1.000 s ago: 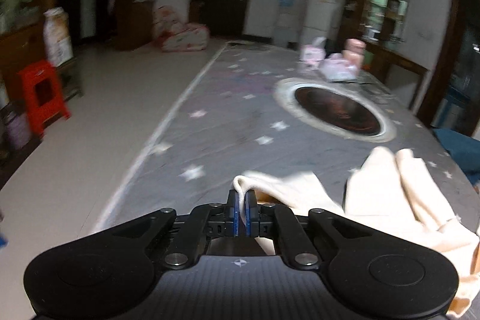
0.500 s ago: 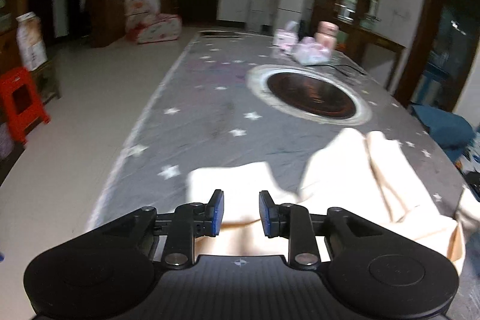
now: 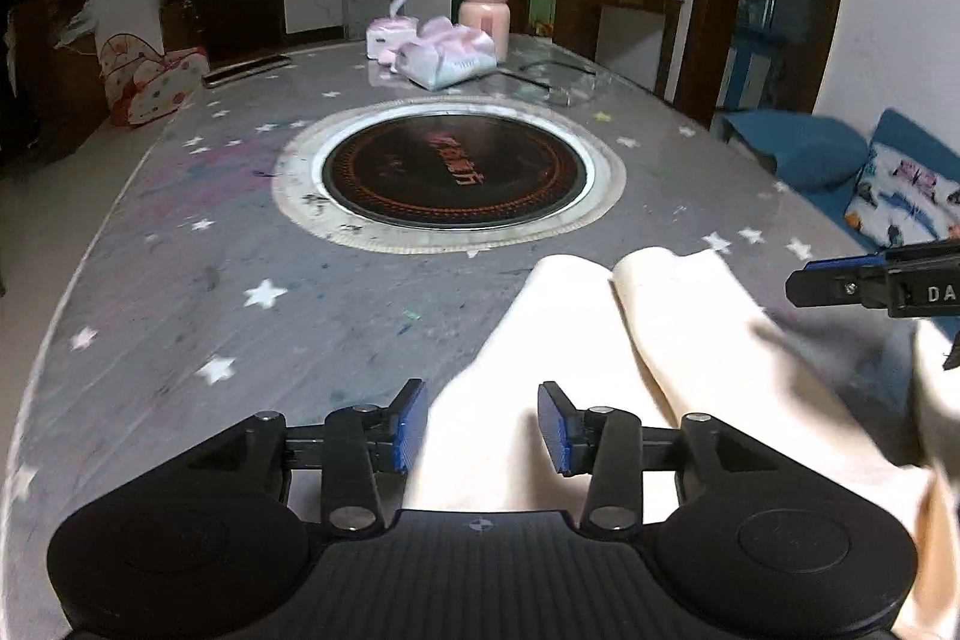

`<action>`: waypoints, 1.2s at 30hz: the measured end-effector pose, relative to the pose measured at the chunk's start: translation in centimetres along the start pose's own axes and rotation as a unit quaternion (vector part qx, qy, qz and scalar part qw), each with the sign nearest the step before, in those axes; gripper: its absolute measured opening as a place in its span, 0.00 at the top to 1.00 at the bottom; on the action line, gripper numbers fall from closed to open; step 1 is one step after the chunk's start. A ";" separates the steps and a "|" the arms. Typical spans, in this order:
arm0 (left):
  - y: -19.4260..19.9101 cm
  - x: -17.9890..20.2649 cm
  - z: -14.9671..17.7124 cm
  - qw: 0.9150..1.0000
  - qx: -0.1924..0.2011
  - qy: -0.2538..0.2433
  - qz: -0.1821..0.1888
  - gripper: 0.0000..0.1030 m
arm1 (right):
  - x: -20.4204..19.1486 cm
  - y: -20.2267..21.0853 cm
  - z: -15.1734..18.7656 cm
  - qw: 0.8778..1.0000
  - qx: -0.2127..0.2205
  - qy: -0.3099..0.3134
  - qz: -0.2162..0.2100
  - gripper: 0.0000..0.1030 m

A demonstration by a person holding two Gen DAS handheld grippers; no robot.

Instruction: Fold clothes

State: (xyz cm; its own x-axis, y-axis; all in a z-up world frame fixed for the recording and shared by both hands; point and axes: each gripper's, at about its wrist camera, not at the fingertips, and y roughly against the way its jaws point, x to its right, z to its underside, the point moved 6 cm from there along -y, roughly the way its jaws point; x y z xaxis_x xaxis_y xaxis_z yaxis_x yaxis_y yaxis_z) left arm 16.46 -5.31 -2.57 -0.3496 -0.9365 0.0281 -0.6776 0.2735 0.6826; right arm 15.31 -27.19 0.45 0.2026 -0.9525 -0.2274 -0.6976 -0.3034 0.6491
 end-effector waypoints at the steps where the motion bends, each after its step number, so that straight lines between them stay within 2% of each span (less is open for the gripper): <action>1: -0.4 0.1 0.0 1.000 -0.001 -0.002 0.004 0.57 | 0.1 -0.6 -0.1 1.000 -0.003 -0.001 0.001 0.71; 5: -1.8 0.6 -0.2 1.000 -0.003 -0.009 0.019 0.58 | 0.7 -2.7 -0.4 1.000 -0.015 -0.014 -0.004 0.71; 7: -2.5 0.9 -0.2 1.000 -0.004 -0.012 0.027 0.67 | 0.9 -3.5 -0.5 1.000 -0.020 -0.021 -0.010 0.71; 8: -2.4 1.0 -0.2 0.999 -0.001 -0.014 0.031 0.78 | 0.9 -3.8 -0.5 0.999 -0.022 -0.024 -0.013 0.71; 9: -2.3 1.1 -0.2 0.999 0.002 -0.017 0.035 0.82 | 1.0 -4.2 -0.4 0.999 -0.023 -0.027 -0.016 0.71; 12: -2.1 1.2 -0.2 0.999 0.012 -0.021 0.032 0.89 | 0.8 -5.0 -0.1 0.999 -0.031 -0.028 -0.025 0.71; 13: -1.9 1.2 -0.3 0.999 0.016 -0.021 0.028 0.89 | 0.6 -5.2 0.0 0.999 -0.032 -0.026 -0.027 0.73; 14: -1.8 1.3 -0.3 0.999 0.019 -0.021 0.024 0.89 | 0.4 -5.3 0.0 0.999 -0.030 -0.021 -0.025 0.87; 15: -1.6 1.3 -0.4 0.999 0.023 -0.021 0.019 0.90 | 0.2 -5.3 0.0 0.999 -0.029 -0.017 -0.023 0.95; 17: -0.7 1.4 -0.7 0.999 0.041 -0.024 0.008 0.90 | -0.1 -4.8 -0.1 1.000 -0.017 -0.009 -0.014 0.95; 20: 1.1 1.6 -1.1 0.996 0.076 -0.040 -0.021 0.90 | 0.0 -2.9 -0.4 1.000 0.016 0.008 0.009 0.96; 23: 1.5 0.7 -1.3 0.994 0.083 -0.039 -0.060 0.90 | 1.0 -1.1 -0.5 0.998 0.038 0.021 0.048 0.96; 26: 0.5 -0.5 -0.9 0.995 0.059 -0.026 -0.078 0.88 | 2.7 -0.6 -0.4 0.995 0.034 0.021 0.088 0.98; 28: -0.5 -1.0 -0.1 0.997 0.030 -0.021 -0.072 0.84 | 3.8 -1.0 -0.2 0.994 0.023 0.008 0.108 0.98; 30: -0.7 -1.4 -0.2 0.998 0.028 -0.006 -0.063 0.76 | 4.5 -1.2 0.1 0.994 0.012 -0.006 0.104 0.96; 33: -0.9 -1.9 -0.5 0.998 0.025 0.017 -0.050 0.61 | 3.9 -0.8 -0.1 0.996 0.024 0.001 0.082 0.93; 36: -1.2 -2.5 -0.7 0.998 0.022 0.039 -0.037 0.60 | 2.6 -0.8 -0.5 0.998 0.028 0.016 0.059 0.90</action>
State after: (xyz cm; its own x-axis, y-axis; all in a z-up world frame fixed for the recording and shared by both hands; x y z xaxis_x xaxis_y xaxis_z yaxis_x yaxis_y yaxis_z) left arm 18.63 -3.43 -2.93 -0.2470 -0.9683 0.0372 -0.7285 0.2109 0.6518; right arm 16.70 -29.48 -0.32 0.1377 -0.9823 -0.1273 -0.7555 -0.1872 0.6278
